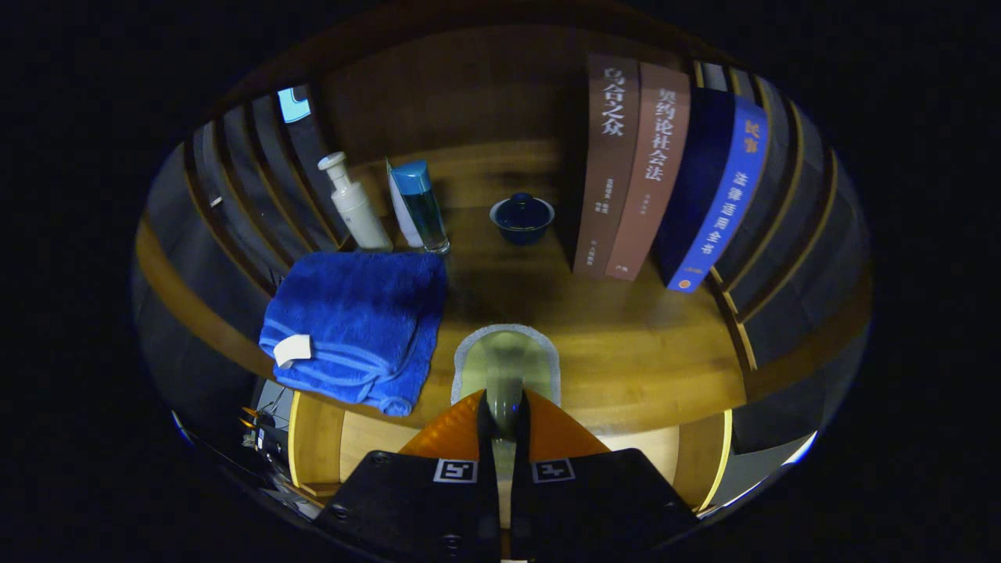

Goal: Pull open the drawer, take out the items inside it, and place them on the countertop above the cabinet.

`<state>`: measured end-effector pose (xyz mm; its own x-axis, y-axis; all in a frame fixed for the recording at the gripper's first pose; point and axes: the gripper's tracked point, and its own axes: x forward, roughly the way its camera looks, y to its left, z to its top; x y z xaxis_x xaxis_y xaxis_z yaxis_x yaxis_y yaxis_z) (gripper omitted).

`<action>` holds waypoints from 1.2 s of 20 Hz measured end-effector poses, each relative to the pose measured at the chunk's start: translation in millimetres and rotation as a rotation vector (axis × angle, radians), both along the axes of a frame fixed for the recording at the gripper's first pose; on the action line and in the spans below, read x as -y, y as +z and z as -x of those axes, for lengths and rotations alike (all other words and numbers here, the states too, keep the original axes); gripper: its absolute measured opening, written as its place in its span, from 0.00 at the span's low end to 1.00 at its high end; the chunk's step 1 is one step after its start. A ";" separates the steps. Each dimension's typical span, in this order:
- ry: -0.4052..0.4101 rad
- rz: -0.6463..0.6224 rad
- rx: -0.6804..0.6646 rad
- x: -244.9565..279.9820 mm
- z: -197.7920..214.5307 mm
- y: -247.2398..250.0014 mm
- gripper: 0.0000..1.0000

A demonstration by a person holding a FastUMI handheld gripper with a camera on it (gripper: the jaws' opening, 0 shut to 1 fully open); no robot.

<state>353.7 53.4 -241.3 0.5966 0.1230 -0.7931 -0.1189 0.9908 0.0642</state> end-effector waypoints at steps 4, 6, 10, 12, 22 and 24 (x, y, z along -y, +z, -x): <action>-0.004 0.001 -0.005 -1.0 -26.6 -7.0 0.10; 0.005 0.010 -0.012 -1.1 -32.1 -8.4 0.12; 0.002 0.006 0.001 0.6 -37.5 -9.9 0.24; -0.008 0.003 0.012 2.9 -37.7 -6.8 0.50; -0.027 -0.014 0.206 15.5 -19.8 20.4 1.00; -0.038 -0.014 0.294 22.6 -7.2 30.5 1.00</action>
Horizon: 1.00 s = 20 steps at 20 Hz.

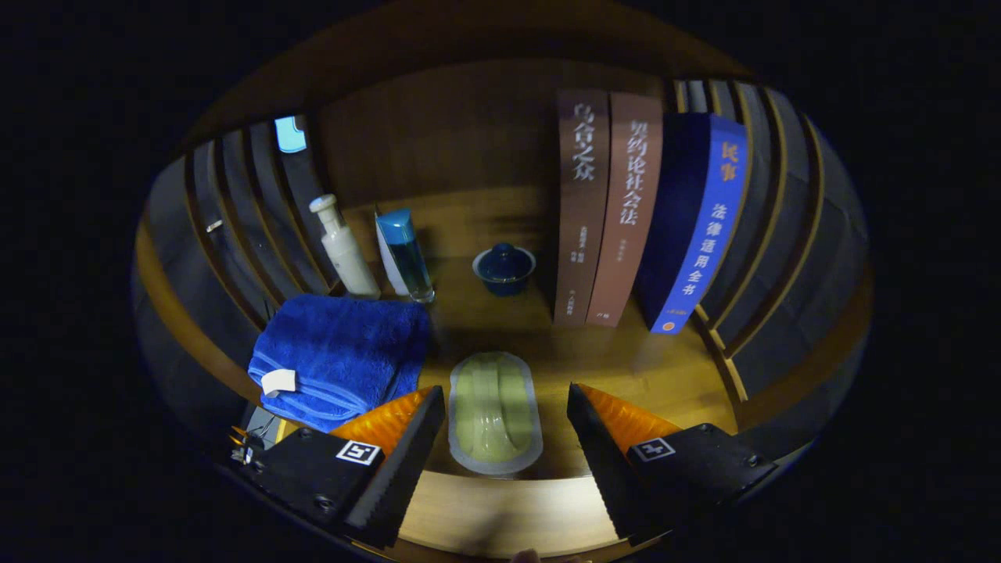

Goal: Pull open the drawer, take out the items inside it, and place them on the countertop above the cabinet.

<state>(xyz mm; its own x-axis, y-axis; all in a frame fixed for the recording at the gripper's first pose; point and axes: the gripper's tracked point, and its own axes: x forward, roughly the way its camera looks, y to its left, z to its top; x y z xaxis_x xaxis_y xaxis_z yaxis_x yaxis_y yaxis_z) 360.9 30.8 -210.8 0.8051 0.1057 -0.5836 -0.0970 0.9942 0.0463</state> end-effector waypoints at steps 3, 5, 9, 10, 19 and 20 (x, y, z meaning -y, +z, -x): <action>-0.033 0.003 0.142 12.6 28.5 13.9 1.00; -0.032 0.007 0.253 16.2 55.0 28.5 1.00; -0.018 0.024 0.443 14.9 128.5 55.8 1.00; -0.019 0.035 0.471 14.7 147.2 56.6 1.00; 0.009 -0.036 0.500 -6.6 265.0 3.9 0.99; 0.013 -0.041 0.496 -8.6 270.4 -3.0 0.99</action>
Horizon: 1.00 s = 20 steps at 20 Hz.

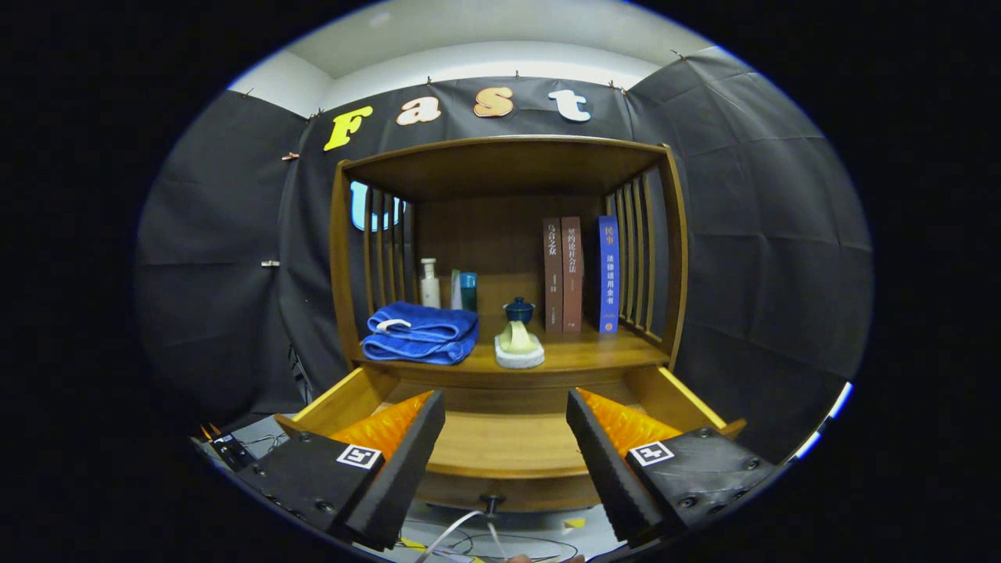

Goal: Pull open the drawer, take out the items inside it, and place them on the countertop above the cabinet.

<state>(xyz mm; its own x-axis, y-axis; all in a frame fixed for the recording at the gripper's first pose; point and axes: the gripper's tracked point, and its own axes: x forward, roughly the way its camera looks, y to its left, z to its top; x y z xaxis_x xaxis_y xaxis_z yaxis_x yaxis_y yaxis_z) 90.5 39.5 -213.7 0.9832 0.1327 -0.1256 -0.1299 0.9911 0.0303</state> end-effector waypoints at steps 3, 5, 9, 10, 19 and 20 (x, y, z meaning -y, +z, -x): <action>0.027 -0.011 0.015 -11.6 7.5 -12.1 0.99; 0.052 -0.011 0.013 -24.3 7.4 -20.3 0.99; 0.081 0.041 0.015 -54.8 10.2 -33.7 1.00; 0.079 0.055 0.012 -58.8 12.2 -40.3 1.00; -0.035 0.051 0.027 -22.2 27.7 -88.1 0.99; -0.044 0.058 0.024 -17.7 26.5 -93.2 0.99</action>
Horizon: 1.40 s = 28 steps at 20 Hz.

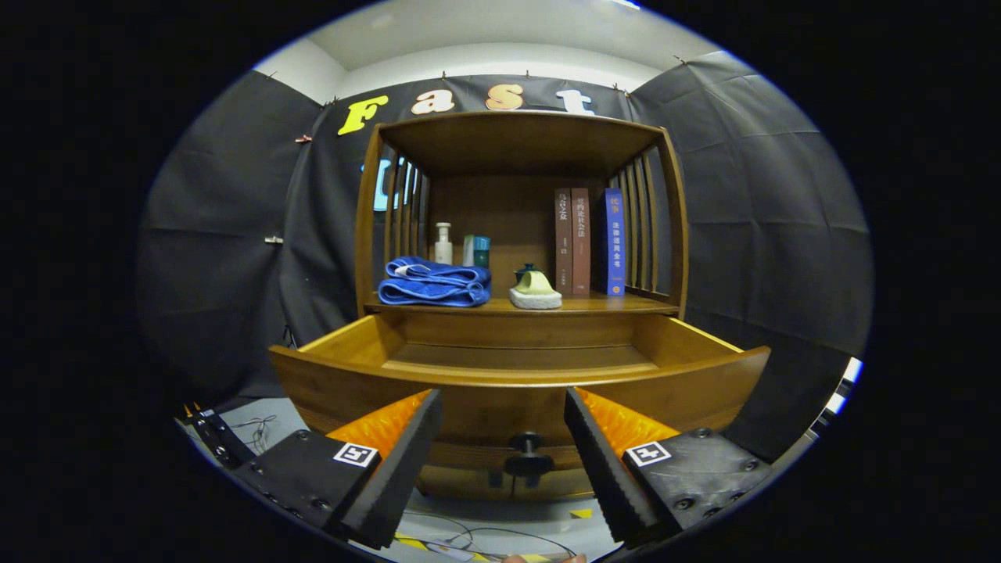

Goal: Pull open the drawer, take out the items inside it, and place them on the countertop above the cabinet.

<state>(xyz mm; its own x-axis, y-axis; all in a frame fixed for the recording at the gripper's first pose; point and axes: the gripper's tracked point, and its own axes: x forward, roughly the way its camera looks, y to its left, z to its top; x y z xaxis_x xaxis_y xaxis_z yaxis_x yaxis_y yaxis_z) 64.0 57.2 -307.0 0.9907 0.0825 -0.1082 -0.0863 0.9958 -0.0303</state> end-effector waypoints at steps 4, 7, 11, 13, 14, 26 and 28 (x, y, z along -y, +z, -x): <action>-0.024 -0.014 -0.032 10.4 -9.5 -23.3 0.99; -0.033 -0.043 -0.065 13.8 -18.8 -39.7 0.99; -0.034 -0.060 -0.068 14.9 -22.9 -47.3 1.00; -0.035 -0.060 -0.061 14.3 -24.9 -46.1 1.00; -0.034 -0.063 -0.060 14.0 -26.5 -47.3 1.00; -0.027 -0.060 -0.111 11.8 -69.9 -44.4 1.00; -0.027 -0.060 -0.102 11.8 -83.2 -38.2 1.00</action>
